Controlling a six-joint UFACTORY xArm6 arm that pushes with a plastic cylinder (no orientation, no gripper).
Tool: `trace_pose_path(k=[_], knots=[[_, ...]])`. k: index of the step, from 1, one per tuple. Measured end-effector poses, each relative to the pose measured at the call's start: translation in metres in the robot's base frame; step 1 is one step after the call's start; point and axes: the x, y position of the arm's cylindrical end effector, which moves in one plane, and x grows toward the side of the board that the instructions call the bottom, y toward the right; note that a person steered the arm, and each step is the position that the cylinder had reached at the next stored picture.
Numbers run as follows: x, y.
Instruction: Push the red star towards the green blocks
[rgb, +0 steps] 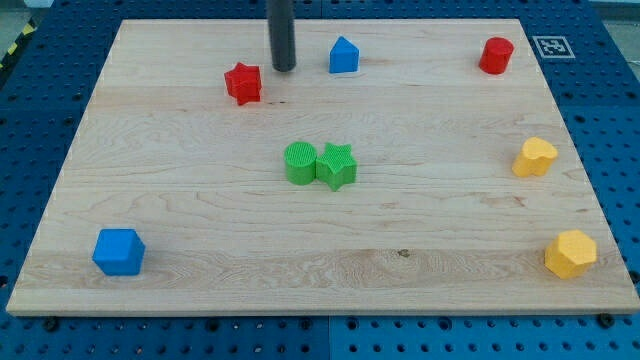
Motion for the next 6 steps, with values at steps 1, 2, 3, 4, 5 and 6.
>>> trace_pose_path(k=[1,2,3,4,5,6], knots=[[0.004,-0.023],[0.054,0.008],[0.082,0.042],[0.032,0.040],[0.001,0.007],[-0.001,-0.039]])
